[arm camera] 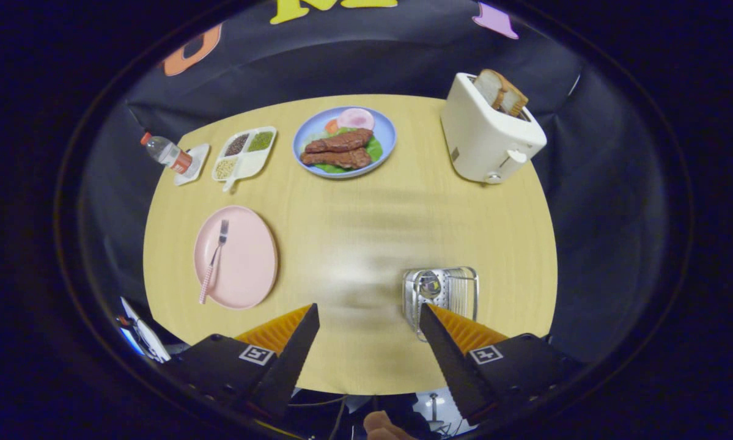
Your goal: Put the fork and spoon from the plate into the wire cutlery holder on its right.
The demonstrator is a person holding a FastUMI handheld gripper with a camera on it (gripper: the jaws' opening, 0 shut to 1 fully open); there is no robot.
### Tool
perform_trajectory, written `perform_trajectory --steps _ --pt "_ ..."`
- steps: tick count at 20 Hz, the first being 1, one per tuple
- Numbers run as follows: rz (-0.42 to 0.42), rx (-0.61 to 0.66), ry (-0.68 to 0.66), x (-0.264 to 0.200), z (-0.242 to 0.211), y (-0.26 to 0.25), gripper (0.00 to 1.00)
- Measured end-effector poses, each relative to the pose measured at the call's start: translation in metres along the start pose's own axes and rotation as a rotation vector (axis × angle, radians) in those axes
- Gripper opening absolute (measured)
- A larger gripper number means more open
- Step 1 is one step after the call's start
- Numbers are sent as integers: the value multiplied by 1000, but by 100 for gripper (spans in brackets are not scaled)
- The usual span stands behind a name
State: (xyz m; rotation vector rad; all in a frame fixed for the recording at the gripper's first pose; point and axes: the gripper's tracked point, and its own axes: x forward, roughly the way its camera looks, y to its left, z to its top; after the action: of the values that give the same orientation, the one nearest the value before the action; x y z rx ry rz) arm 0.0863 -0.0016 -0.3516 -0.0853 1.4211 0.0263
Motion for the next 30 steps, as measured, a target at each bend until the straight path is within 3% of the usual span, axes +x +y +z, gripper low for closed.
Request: perform_trajectory --steps 18,23,26,30 --pt "176 112 -15 69 -7 223 96" --pt "196 121 -37 90 -16 262 81" --pt "205 118 -25 99 -22 279 81" --pt "185 144 3 113 -28 287 72"
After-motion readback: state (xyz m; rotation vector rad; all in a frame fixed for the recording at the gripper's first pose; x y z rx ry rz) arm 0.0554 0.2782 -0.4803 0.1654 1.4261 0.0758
